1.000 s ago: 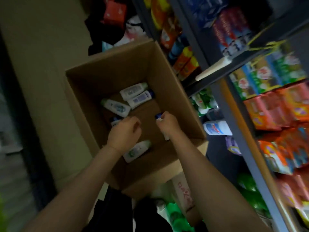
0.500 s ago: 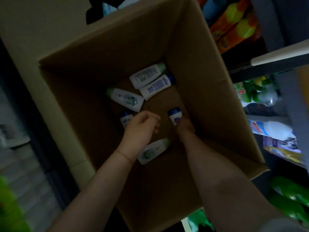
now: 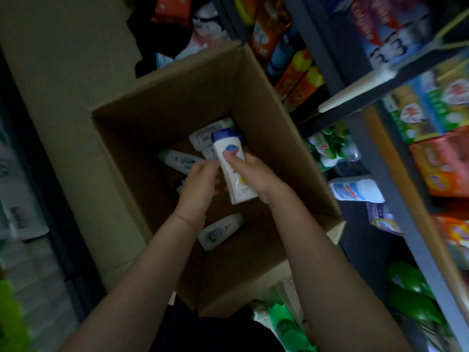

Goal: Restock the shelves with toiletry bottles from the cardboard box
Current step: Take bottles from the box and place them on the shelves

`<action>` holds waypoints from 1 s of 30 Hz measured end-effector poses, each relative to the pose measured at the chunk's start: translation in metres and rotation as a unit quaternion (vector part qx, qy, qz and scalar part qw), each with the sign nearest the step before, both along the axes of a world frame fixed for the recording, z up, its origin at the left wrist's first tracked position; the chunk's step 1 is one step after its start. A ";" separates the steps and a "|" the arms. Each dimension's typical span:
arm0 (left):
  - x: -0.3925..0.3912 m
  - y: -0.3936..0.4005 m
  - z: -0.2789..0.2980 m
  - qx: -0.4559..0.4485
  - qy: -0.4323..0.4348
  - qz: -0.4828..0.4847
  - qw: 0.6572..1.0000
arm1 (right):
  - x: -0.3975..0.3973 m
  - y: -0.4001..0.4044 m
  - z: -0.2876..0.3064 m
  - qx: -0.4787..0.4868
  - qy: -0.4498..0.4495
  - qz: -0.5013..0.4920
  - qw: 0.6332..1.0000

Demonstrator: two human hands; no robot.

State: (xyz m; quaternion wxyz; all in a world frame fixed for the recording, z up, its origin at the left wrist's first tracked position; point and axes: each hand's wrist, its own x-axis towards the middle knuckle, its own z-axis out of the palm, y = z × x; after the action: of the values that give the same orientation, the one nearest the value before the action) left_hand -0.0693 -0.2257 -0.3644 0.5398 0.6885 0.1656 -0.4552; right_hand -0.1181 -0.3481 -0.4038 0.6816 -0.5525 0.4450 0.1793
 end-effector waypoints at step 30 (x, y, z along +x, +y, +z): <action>-0.512 -0.104 0.449 -0.599 -0.428 -0.437 0.517 | -0.600 0.039 0.484 -0.763 -0.121 -0.420 0.475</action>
State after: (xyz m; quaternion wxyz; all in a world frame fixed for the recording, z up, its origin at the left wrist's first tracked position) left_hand -0.5813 -0.3297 0.0851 0.5635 0.2999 -0.7188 -0.2754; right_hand -0.7179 -0.3088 0.0800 0.0318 -0.6176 0.4981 -0.6079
